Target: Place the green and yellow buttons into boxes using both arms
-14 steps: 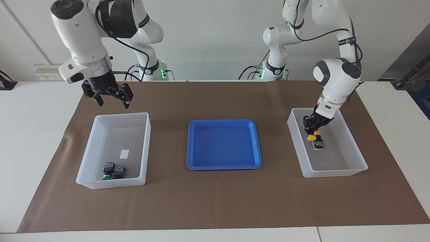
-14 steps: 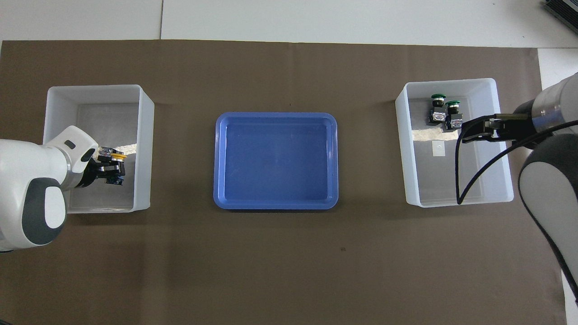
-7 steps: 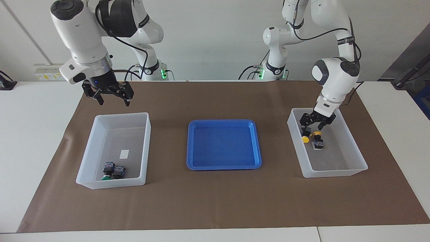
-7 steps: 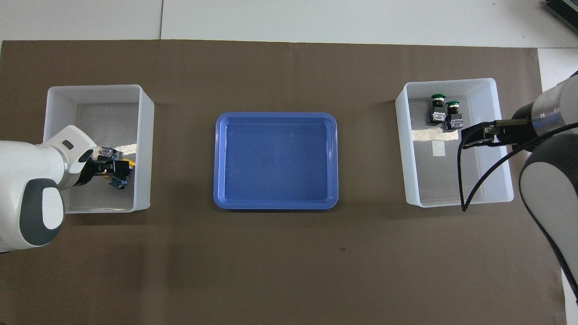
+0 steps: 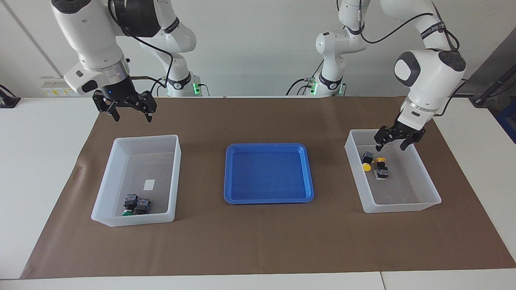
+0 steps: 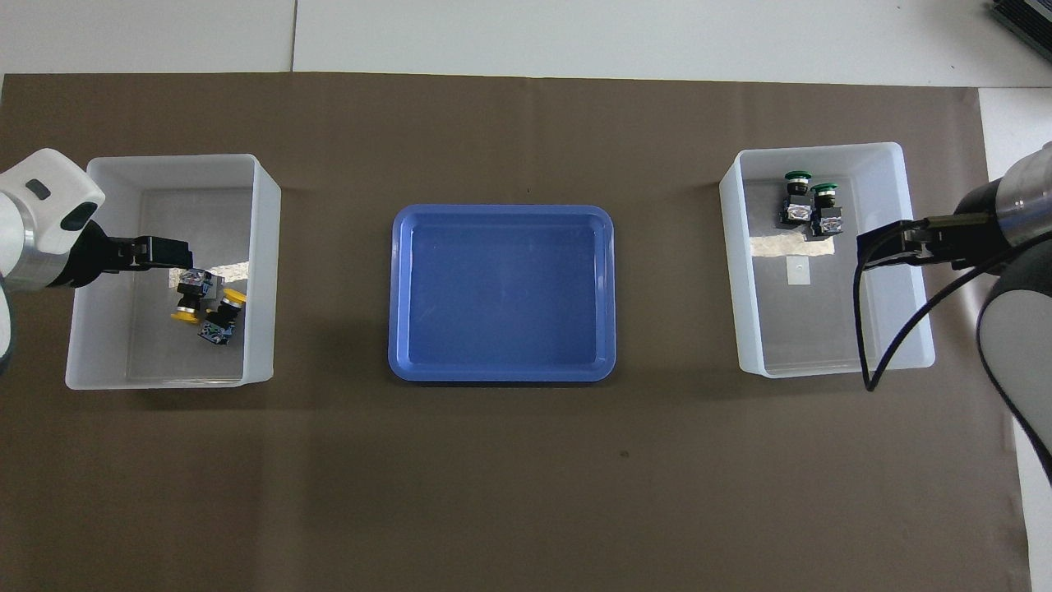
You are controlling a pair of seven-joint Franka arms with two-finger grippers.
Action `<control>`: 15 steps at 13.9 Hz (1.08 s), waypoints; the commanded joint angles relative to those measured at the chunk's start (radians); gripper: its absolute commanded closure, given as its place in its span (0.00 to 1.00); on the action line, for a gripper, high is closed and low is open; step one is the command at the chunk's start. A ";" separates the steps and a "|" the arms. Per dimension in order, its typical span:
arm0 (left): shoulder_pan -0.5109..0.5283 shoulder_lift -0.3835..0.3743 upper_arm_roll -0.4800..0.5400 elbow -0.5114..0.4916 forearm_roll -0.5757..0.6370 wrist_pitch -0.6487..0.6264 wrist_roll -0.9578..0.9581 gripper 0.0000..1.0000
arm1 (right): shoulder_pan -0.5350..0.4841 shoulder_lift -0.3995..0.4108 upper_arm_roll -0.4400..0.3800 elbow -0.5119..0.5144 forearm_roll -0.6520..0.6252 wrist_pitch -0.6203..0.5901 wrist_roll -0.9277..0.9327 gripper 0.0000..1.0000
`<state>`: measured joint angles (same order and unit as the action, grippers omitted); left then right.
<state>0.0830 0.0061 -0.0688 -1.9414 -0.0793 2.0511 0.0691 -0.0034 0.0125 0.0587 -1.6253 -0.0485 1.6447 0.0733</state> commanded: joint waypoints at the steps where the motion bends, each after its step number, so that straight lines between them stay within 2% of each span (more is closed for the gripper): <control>1: -0.012 -0.005 -0.011 0.128 0.054 -0.188 0.017 0.00 | -0.009 0.015 0.003 0.022 0.012 -0.014 -0.023 0.00; 7: -0.009 -0.009 -0.040 0.372 0.050 -0.475 0.015 0.00 | -0.010 0.012 0.003 0.019 0.019 -0.017 -0.018 0.00; 12: -0.009 -0.015 -0.037 0.381 0.038 -0.505 0.005 0.00 | -0.032 -0.017 -0.013 0.021 0.021 -0.048 -0.023 0.00; 15: -0.005 -0.017 -0.039 0.438 0.029 -0.601 0.005 0.00 | -0.018 -0.019 -0.037 0.022 0.021 -0.054 -0.023 0.00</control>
<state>0.0823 -0.0144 -0.1143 -1.5691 -0.0428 1.5259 0.0759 -0.0213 0.0002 0.0303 -1.6097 -0.0483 1.6109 0.0733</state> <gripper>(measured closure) 0.000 0.000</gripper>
